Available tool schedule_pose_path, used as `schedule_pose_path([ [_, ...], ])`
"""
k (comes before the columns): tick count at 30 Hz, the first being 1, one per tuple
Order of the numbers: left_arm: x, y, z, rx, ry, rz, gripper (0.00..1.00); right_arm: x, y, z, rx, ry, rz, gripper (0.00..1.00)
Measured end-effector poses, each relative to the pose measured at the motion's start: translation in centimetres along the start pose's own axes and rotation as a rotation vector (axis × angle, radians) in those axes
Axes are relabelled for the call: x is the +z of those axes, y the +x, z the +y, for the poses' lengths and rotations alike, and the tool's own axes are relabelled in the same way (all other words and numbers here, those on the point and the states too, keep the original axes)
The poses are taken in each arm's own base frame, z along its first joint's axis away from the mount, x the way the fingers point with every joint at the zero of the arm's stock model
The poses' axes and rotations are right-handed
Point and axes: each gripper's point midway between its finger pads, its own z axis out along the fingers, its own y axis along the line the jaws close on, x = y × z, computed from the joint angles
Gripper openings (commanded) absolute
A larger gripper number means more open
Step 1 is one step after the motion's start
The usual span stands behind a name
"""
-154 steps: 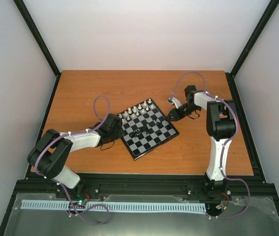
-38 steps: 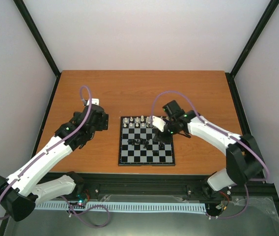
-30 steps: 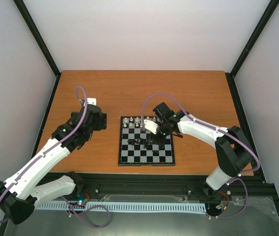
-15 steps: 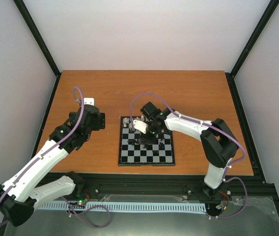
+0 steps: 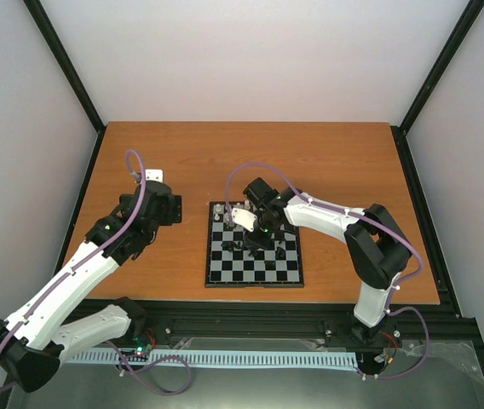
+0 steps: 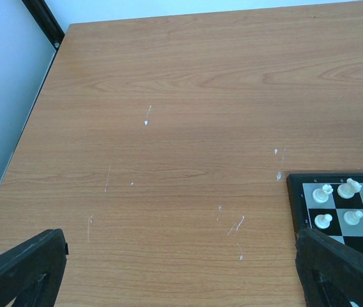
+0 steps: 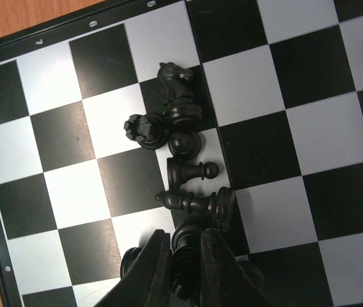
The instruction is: Set up the chess pieces on the board
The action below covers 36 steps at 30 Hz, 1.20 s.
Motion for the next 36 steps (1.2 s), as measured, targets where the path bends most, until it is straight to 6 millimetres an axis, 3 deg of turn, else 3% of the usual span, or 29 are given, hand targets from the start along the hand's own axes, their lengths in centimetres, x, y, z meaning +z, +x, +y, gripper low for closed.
schedule_pose_path([
  [8,0.4,0.2,0.0,0.007,-0.009,0.014,1.00,-0.6,-0.3,0.1,0.000,0.008,-0.015,0.03],
  [18,0.4,0.3,0.1,0.006,-0.011,0.015,1.00,-7.5,-3.5,0.7,-0.051,0.098,-0.186,0.03],
  [23,0.4,0.4,-0.2,0.005,0.005,0.021,1.00,-9.1,-4.0,1.2,-0.068,0.113,-0.229,0.03],
  [28,0.5,0.5,-0.2,0.006,0.005,0.023,1.00,-9.3,-2.2,2.4,-0.086,0.110,-0.228,0.03],
  [36,0.5,0.6,-0.4,0.009,0.015,0.030,1.00,-7.0,1.4,4.0,-0.092,0.056,-0.169,0.03],
])
